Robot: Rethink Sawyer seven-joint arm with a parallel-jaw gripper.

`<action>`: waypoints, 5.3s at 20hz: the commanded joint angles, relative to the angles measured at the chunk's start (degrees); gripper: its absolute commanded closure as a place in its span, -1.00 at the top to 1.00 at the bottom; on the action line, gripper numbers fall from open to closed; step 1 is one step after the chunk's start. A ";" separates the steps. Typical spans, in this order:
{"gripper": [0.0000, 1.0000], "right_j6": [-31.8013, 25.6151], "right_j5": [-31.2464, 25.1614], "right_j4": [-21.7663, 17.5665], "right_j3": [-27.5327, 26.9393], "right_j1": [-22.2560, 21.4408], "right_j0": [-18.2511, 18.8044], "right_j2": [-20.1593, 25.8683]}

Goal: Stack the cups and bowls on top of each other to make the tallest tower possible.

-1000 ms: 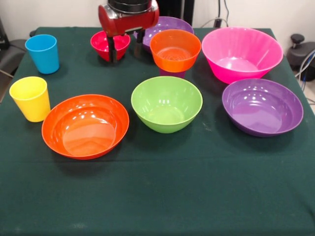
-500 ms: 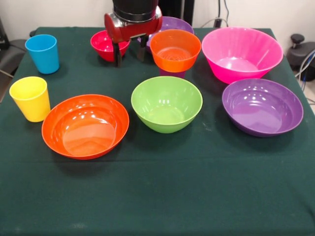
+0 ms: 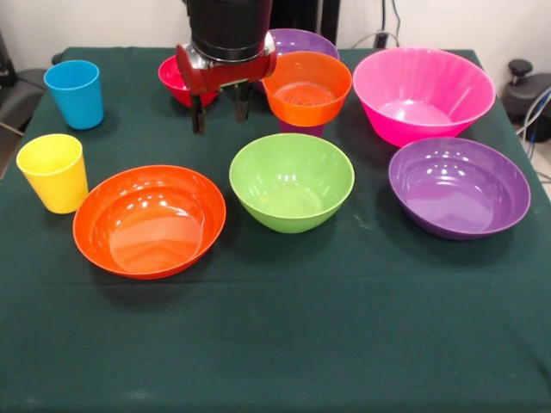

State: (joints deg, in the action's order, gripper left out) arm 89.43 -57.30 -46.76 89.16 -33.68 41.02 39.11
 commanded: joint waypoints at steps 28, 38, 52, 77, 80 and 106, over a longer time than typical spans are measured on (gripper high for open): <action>1.00 3.30 12.53 0.55 -8.06 14.57 -7.89 -4.02; 1.00 1.41 14.80 1.34 -13.17 19.58 -9.69 -4.81; 1.00 -0.37 14.61 2.61 -14.01 19.27 -9.74 -4.22; 1.00 -3.08 24.64 5.81 -13.09 13.20 -5.90 3.61; 1.00 -3.98 24.41 6.37 -13.63 13.47 -5.99 3.88; 1.00 -21.74 17.13 4.75 -23.84 15.23 -5.24 6.86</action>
State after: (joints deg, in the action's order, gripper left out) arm 89.43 -35.71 -36.74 72.76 -20.32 35.47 44.84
